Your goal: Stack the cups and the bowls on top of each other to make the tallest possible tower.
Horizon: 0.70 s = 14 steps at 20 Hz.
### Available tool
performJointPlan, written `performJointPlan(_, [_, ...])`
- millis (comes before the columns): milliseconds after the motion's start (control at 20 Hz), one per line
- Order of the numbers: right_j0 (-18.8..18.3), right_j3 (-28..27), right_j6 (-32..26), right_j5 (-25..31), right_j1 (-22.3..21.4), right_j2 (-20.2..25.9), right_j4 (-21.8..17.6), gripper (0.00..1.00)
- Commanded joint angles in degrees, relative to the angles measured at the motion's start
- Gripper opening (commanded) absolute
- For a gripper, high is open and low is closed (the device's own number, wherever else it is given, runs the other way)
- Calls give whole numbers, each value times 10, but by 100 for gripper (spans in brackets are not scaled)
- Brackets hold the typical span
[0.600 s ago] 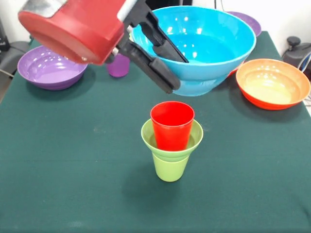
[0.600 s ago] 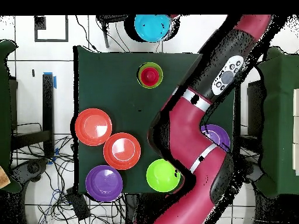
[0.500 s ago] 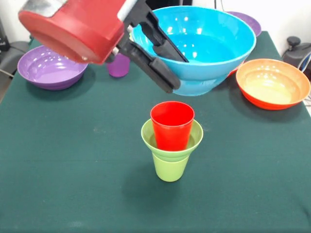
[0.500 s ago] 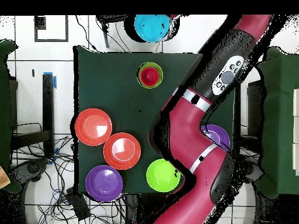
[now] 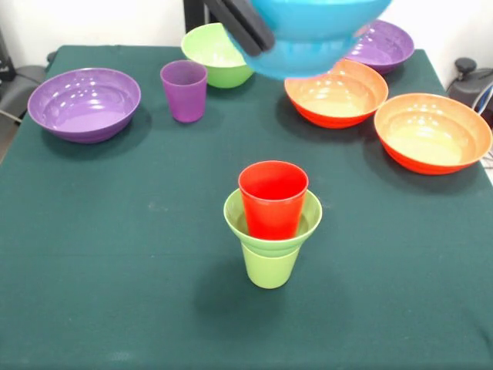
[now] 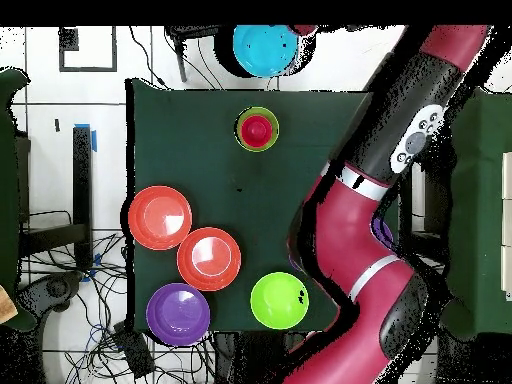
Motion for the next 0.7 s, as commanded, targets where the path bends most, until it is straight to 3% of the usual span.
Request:
performJointPlan(50, [-11,36,180,-45,-8,-162,66,0])
performJointPlan(500, [8,0,153,-56,-21,-221,128,0])
performJointPlan(700, [6,10,160,-66,-22,-248,155,0])
